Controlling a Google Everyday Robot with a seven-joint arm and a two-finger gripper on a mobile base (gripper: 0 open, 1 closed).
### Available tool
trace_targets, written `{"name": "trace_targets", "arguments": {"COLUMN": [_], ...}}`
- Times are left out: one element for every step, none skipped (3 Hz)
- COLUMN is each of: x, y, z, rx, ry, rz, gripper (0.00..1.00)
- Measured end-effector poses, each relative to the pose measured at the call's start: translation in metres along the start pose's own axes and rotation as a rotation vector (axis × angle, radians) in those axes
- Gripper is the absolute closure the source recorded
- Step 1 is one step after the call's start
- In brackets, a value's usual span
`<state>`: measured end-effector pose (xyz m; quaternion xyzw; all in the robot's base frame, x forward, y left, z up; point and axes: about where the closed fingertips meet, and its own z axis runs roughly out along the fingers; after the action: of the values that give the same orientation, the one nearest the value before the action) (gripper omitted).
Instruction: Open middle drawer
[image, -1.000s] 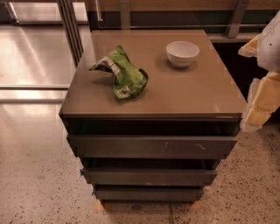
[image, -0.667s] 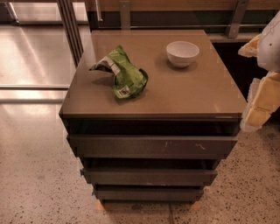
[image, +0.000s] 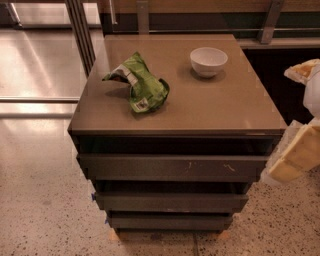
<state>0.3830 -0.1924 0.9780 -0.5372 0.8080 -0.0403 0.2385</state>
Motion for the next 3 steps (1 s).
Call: {"name": "trace_targets", "arguments": {"x": [0.011,0.013,0.008], "y": [0.046,0.048,0.051], "z": [-0.008,0.007,0.003], "rx": [0.114,0.164,0.182], "ry": [-0.055,-0.066,-0.075], "rz": [0.155,0.165,0.156], "gripper": [0.0,0.0,0.0]}}
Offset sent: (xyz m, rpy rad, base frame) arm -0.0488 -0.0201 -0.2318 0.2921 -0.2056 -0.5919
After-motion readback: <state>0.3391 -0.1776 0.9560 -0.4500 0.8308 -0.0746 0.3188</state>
